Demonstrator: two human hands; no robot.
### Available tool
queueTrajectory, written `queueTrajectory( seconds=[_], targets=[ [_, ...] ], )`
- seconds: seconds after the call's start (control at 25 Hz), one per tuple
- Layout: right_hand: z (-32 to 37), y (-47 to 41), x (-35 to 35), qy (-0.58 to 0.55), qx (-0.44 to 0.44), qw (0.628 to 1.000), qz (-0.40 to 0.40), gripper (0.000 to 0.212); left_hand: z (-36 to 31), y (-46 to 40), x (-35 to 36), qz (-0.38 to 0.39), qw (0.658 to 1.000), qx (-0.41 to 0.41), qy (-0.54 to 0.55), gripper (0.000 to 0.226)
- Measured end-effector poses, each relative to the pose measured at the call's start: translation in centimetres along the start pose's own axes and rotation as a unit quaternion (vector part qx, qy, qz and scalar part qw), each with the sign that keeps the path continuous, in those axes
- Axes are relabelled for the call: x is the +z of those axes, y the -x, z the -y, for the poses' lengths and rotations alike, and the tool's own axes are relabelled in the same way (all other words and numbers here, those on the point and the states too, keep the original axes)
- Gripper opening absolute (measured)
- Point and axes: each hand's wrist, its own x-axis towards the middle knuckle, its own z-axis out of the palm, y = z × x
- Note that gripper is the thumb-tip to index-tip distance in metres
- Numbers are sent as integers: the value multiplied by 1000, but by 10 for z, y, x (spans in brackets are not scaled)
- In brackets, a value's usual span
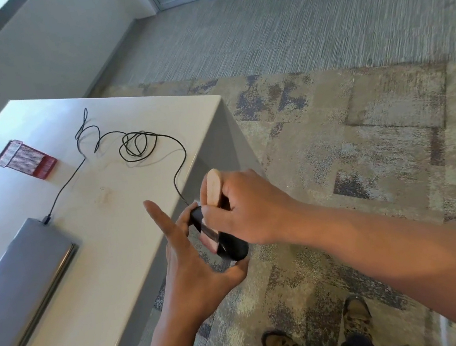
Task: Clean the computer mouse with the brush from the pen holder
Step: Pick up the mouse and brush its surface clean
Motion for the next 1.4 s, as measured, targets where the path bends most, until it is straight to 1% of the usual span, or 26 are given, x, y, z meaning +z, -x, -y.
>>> queueTrajectory(
  seconds=[0.12, 0.28, 0.36, 0.44, 0.52, 0.64, 0.8, 0.92, 1.0, 1.12, 1.2, 1.24, 1.32, 1.4],
  targets=[
    [0, 2, -6, -4, 27, 1000, 14, 5, 2, 0, 0, 1, 1000, -4, -2, 168],
    [0, -6, -12, -53, 19, 998, -32, 7, 5, 0, -1, 10, 1000, 10, -7, 167],
    [-2, -7, -8, -56, 18, 998, -35, 7, 4, -1, 0, 6, 1000, 12, -6, 168],
    [-5, -5, -3, -47, 30, 998, -10, 5, 4, -1, 0, -1, 1000, 4, 1, 169],
    [-8, 0, -1, -62, 52, 996, 25, 4, 6, -3, 0, -8, 1000, 1, 8, 169],
    [-13, 5, -6, -115, 55, 989, 81, 1, 9, -8, -3, -15, 1000, 5, 24, 171],
    [-21, 8, -25, -206, 58, 964, 157, 8, 11, -10, -8, -27, 999, 20, 43, 166],
    [-30, 7, -44, -228, 58, 953, 191, 6, 14, -12, -9, -34, 998, 27, 53, 166],
    [-37, 5, -58, -218, 63, 953, 203, 4, 17, -12, -10, -38, 997, 34, 60, 168],
    [-45, 1, -71, -124, 63, 970, 198, 4, 22, -14, -11, -40, 995, 39, 87, 168],
    [-48, -1, -71, -99, 54, 977, 181, 1, 23, -15, -10, -38, 993, 47, 104, 167],
    [-48, -3, -70, -110, 46, 979, 165, 3, 23, -16, -10, -38, 992, 52, 110, 166],
    [-50, -5, -71, -166, 30, 977, 130, 8, 23, -18, -10, -43, 990, 61, 119, 165],
    [-53, -6, -73, -232, 14, 965, 121, 9, 23, -18, -10, -50, 988, 67, 133, 164]
  ],
)
